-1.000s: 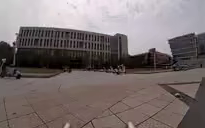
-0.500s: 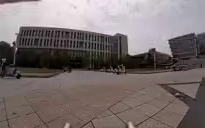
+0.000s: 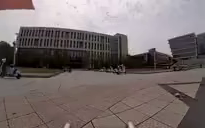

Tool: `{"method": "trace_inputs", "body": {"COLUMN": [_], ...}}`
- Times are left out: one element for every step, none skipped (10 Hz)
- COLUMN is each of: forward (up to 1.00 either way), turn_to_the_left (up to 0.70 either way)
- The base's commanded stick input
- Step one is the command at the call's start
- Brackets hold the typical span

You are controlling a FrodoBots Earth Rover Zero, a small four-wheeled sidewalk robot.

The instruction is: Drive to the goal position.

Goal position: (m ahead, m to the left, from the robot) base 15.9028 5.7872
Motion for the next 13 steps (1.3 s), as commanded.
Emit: {"method": "trace_inputs", "body": {"forward": [0.50,0.50,0.50,0.50,0.50,0.50,0.50,0.50,0.50,0.50,0.50,0.50,0.50], "turn_to_the_left": [-0.09,-0.25,-0.25,-0.25,-0.25,-0.25,-0.25,-0.25,-0.25,-0.25,-0.25,-0.25,-0.25]}}
